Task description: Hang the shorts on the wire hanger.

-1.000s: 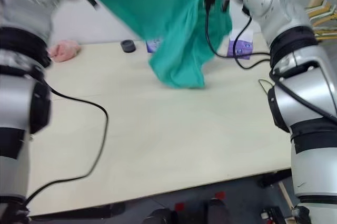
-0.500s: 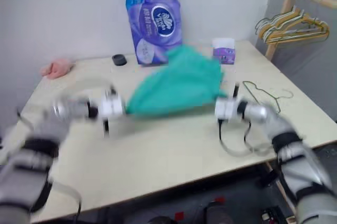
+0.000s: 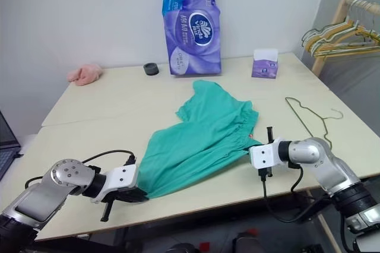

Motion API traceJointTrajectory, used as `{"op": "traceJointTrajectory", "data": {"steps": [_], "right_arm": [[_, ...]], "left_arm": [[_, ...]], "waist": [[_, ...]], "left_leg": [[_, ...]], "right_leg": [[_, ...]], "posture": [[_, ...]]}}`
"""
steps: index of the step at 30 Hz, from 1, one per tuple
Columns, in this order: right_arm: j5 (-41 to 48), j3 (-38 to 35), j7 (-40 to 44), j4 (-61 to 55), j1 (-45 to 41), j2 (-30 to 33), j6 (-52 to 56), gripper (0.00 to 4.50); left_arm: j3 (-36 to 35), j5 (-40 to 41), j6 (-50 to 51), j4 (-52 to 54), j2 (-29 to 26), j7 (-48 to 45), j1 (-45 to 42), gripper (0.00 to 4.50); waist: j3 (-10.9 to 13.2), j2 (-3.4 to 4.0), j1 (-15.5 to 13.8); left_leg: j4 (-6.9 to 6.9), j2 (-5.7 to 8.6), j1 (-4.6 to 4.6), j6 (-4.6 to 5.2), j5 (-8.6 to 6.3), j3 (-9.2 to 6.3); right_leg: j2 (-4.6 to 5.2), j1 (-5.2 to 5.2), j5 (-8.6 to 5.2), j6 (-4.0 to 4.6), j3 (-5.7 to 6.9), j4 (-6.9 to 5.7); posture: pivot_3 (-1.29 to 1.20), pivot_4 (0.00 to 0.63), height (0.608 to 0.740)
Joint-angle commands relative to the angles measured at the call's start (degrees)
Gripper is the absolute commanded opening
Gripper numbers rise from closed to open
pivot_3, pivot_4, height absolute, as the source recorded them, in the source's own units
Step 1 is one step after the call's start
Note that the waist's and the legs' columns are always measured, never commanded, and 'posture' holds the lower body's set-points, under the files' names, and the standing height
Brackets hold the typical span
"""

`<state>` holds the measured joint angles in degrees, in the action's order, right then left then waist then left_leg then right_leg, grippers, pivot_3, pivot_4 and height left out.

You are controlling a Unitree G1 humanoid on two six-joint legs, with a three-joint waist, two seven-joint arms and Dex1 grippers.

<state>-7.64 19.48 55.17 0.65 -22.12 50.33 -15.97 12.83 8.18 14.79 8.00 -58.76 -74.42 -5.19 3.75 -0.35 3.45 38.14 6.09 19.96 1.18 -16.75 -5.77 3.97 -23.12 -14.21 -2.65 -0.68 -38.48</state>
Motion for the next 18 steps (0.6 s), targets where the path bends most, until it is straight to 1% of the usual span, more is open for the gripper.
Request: {"op": "traceJointTrajectory", "data": {"steps": [1,5,8,11,14,18], "right_arm": [[3.37,-3.07,5.25,-4.26,1.01,3.41,4.36,0.05],[5.77,-3.41,9.86,-9.44,4.53,6.90,10.35,0.05],[7.13,-3.91,11.62,-13.56,7.24,8.60,14.67,0.05],[5.48,-4.03,11.37,-13.50,8.00,9.41,14.25,0.05],[5.68,-4.08,11.79,-13.75,7.88,9.27,14.75,0.05],[5.78,-3.46,12.92,-14.41,7.83,9.29,15.56,0.05]], "left_arm": [[-2.46,1.65,-0.44,0.38,-1.29,-1.32,1.42,0.00],[-2.16,1.63,-1.83,-0.74,-0.29,-1.01,2.53,0.00],[-1.88,3.12,-0.95,1.25,0.06,-1.59,4.40,0.00],[-1.46,4.20,0.44,3.76,0.18,-1.97,6.00,0.00],[-0.87,3.96,0.45,4.62,0.34,-1.74,6.47,0.00],[0.18,3.89,2.73,6.61,1.36,-0.68,6.01,0.00]], "waist": [[0.01,-0.04,-0.49],[0.02,-0.06,-1.22],[0.02,-0.06,-1.65],[0.03,-0.05,-1.64],[0.03,-0.06,-1.64],[0.03,-0.06,-1.65]], "left_leg": [[0.00,-0.02,0.00,0.00,0.00,0.01],[-0.01,-0.08,0.02,-0.01,0.00,0.09],[-0.01,-0.13,0.03,-0.01,0.00,0.13],[-0.04,-0.34,0.03,-0.01,-0.01,0.23],[-0.03,-0.60,0.01,-0.09,-0.05,0.29],[-0.03,-0.74,0.00,-0.17,-0.10,0.28]], "right_leg": [[0.00,0.00,0.00,0.00,0.01,0.00],[0.00,0.00,-0.03,0.05,0.02,0.03],[-0.01,0.01,-0.04,0.06,0.04,0.08],[-0.20,0.08,-0.02,0.00,0.05,0.39],[-0.47,0.21,0.06,-0.08,0.04,0.66],[-0.60,0.22,0.09,0.00,0.03,0.69]], "posture": [[-0.09,0.041,0.740],[-0.09,0.039,0.740],[-0.09,0.036,0.740],[-0.09,0.036,0.740],[-0.10,0.036,0.740],[-0.10,0.036,0.740]]}}
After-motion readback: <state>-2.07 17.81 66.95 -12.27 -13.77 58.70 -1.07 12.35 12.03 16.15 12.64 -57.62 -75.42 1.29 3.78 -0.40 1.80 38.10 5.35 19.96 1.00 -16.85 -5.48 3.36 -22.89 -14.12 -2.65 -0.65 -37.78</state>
